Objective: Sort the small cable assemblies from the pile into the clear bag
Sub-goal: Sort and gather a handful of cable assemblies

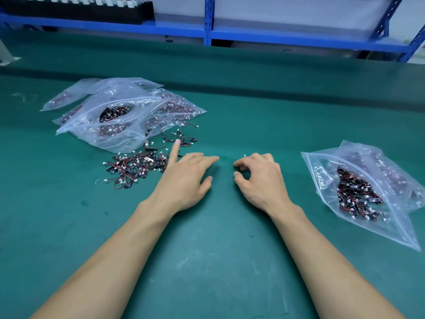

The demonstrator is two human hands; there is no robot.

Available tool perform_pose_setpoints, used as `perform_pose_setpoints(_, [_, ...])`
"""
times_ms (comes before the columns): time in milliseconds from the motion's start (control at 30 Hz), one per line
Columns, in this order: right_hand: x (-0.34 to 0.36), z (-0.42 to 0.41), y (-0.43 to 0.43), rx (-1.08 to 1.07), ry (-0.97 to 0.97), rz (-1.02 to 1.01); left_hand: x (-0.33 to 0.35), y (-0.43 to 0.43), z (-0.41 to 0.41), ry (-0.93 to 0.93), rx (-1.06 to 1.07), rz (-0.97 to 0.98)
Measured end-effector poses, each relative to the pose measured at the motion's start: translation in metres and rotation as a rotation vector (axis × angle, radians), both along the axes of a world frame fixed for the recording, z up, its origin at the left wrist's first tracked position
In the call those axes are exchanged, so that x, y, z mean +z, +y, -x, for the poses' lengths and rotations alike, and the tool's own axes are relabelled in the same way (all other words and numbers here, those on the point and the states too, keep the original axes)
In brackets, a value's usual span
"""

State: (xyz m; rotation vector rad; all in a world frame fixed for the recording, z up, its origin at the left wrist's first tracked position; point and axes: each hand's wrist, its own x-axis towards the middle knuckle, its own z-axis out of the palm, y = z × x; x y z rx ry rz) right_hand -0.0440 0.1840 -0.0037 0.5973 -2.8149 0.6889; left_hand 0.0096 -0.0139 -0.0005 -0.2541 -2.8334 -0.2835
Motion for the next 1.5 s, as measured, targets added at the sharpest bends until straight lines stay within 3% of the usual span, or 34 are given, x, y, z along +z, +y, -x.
perform_pose_setpoints(100, [0.001, 0.001, 0.003, -0.009, -0.009, 0.024, 0.001, 0.01, -0.002, -0.041, -0.102, -0.033])
perform_pose_setpoints(233, [0.002, 0.002, 0.005, -0.004, -0.024, 0.019, 0.0, 0.012, -0.007, -0.085, -0.199, -0.261])
perform_pose_setpoints(400, [0.002, 0.001, 0.004, 0.034, -0.025, 0.016, -0.001, 0.007, -0.008, -0.008, -0.121, -0.373])
perform_pose_setpoints(600, [0.002, 0.001, 0.004, 0.032, -0.007, 0.031, -0.005, 0.003, -0.006, -0.061, -0.124, -0.208])
perform_pose_setpoints(867, [0.005, 0.001, 0.011, 0.034, -0.019, 0.049, -0.005, 0.007, -0.006, -0.089, -0.192, -0.187])
perform_pose_setpoints(933, [0.005, 0.001, 0.011, 0.025, 0.009, 0.073, -0.002, 0.003, -0.005, -0.01, -0.117, -0.147])
perform_pose_setpoints(1033, [0.004, 0.001, 0.01, 0.0, 0.045, 0.134, 0.003, -0.014, -0.003, 0.091, 0.154, -0.049])
perform_pose_setpoints(1167, [0.003, 0.001, 0.009, -0.016, 0.044, 0.152, 0.002, -0.026, -0.004, 0.01, 0.361, 0.038])
perform_pose_setpoints(1333, [0.003, 0.0, 0.009, 0.005, 0.045, 0.148, 0.001, -0.013, -0.004, -0.018, 0.246, 0.03])
perform_pose_setpoints(1500, [0.005, -0.004, 0.003, 0.158, 0.14, 0.051, 0.003, -0.007, -0.008, -0.024, 0.088, -0.026])
